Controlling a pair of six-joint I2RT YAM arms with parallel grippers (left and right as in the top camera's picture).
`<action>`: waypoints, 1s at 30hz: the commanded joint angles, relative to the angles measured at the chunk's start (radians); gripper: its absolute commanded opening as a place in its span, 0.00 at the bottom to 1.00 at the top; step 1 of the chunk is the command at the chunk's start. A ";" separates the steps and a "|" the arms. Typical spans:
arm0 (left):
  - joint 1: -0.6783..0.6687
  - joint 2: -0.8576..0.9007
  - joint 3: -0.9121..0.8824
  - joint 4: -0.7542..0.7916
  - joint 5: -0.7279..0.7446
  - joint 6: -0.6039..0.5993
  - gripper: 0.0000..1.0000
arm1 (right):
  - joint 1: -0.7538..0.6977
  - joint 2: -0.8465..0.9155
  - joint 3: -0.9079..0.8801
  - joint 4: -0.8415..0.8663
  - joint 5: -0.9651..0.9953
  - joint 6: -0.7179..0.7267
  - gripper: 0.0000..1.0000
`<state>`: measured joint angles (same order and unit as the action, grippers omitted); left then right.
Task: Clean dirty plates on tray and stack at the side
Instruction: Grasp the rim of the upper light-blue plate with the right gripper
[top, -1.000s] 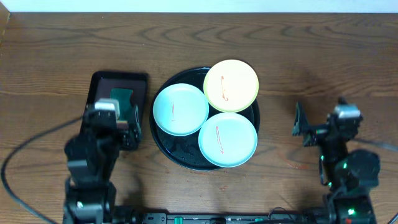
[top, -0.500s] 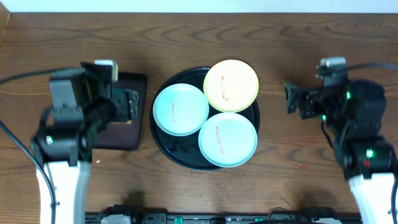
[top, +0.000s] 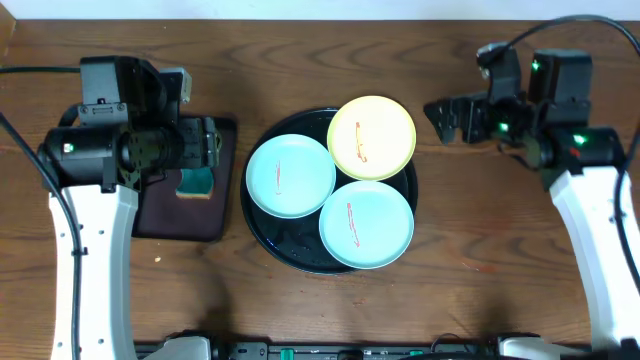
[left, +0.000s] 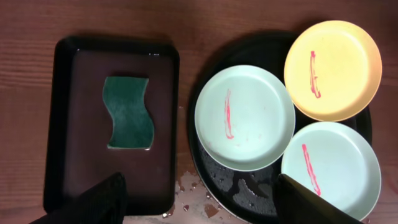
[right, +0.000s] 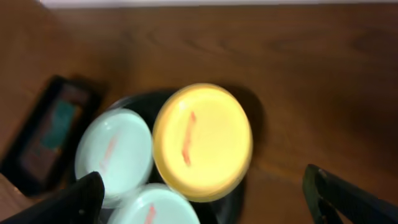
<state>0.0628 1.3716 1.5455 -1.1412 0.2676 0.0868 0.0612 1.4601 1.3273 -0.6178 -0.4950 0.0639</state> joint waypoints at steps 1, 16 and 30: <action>-0.002 0.003 0.026 0.001 0.010 0.016 0.75 | 0.016 0.065 0.018 0.073 -0.177 0.105 0.98; -0.002 0.003 0.025 -0.002 -0.101 0.008 0.76 | 0.309 0.475 0.550 -0.478 0.222 0.254 0.99; 0.023 0.081 0.016 -0.031 -0.175 -0.056 0.76 | 0.480 0.700 0.609 -0.512 0.230 0.333 0.52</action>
<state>0.0677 1.4162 1.5475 -1.1633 0.1253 0.0563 0.5114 2.1536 1.9388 -1.1385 -0.2836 0.3798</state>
